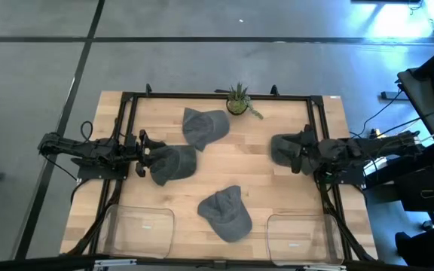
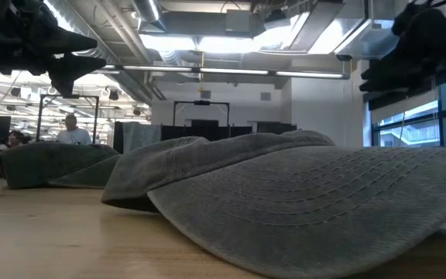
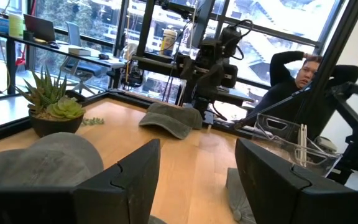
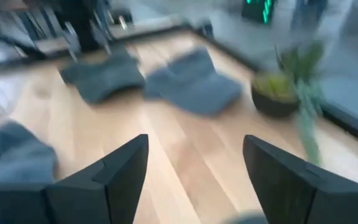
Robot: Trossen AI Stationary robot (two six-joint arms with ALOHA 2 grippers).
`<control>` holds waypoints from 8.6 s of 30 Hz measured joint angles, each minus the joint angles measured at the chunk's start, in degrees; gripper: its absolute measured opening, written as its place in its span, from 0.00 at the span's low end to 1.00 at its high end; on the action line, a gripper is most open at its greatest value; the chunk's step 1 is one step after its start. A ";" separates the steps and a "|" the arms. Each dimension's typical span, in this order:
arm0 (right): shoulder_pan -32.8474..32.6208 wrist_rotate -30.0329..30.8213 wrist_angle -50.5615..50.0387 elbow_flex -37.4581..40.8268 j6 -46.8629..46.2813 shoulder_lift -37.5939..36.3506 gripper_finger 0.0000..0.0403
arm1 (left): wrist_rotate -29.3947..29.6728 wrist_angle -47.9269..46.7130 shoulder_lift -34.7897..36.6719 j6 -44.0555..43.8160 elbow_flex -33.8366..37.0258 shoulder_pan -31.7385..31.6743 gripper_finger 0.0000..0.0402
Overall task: Pick & Place hat
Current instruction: Put the right black cap into the right transparent bin
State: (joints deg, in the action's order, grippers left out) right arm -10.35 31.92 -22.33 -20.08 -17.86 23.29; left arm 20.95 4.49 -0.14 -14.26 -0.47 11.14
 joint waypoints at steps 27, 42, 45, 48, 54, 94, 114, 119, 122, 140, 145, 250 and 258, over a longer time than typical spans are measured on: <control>7.30 -10.58 -40.09 -15.34 -36.70 34.69 0.64 | 0.00 -0.44 -0.02 0.00 0.00 0.02 0.51; 12.24 -14.47 -39.14 -15.34 -36.66 44.75 0.57 | -0.02 -0.44 0.00 0.00 0.00 0.02 0.51; 12.24 -14.49 -38.80 -15.34 -36.05 46.06 0.46 | -0.02 -0.44 -0.01 0.00 -0.02 0.02 0.51; 12.24 -14.49 -38.67 -15.34 -35.48 46.93 0.33 | -0.02 -0.44 -0.02 -0.10 -0.01 0.01 0.51; 12.24 -13.38 -38.64 -15.32 -32.49 47.49 0.06 | 0.43 0.26 -0.07 -2.66 -0.01 0.02 0.51; 2.69 21.18 16.77 -23.42 51.36 59.22 0.02 | -19.48 21.19 -77.22 -17.97 -37.35 -16.70 0.42; -5.57 25.53 19.90 -23.42 49.93 59.16 0.02 | -19.25 18.01 -77.48 -18.91 -37.38 -18.36 0.48; -5.55 25.53 23.08 -23.42 52.02 59.16 0.02 | -19.34 18.04 -77.48 -21.13 -37.38 -18.38 0.48; -5.55 25.45 25.53 -23.42 53.90 59.16 0.02 | -19.57 18.84 -77.48 -21.16 -37.38 -18.36 0.48; -5.15 21.84 33.22 -23.42 57.56 59.16 0.03 | -27.10 27.75 -79.13 -18.25 -37.33 -18.36 0.29; -5.09 20.97 33.00 -23.40 57.54 59.16 0.03 | -27.63 30.47 -80.58 -15.47 -37.33 -18.29 0.15; -11.59 -5.29 -28.22 -53.32 -18.25 37.05 0.08 | -21.91 19.19 -80.17 21.20 -37.31 -16.56 0.31; -15.57 -15.05 -34.66 -56.84 -40.20 37.08 0.08 | -21.96 18.22 -80.17 24.46 -37.31 -16.56 0.32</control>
State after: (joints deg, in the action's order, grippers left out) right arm -25.92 16.86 -56.98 -76.93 -58.06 60.38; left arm -1.01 22.72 -80.31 10.20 -37.78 -5.42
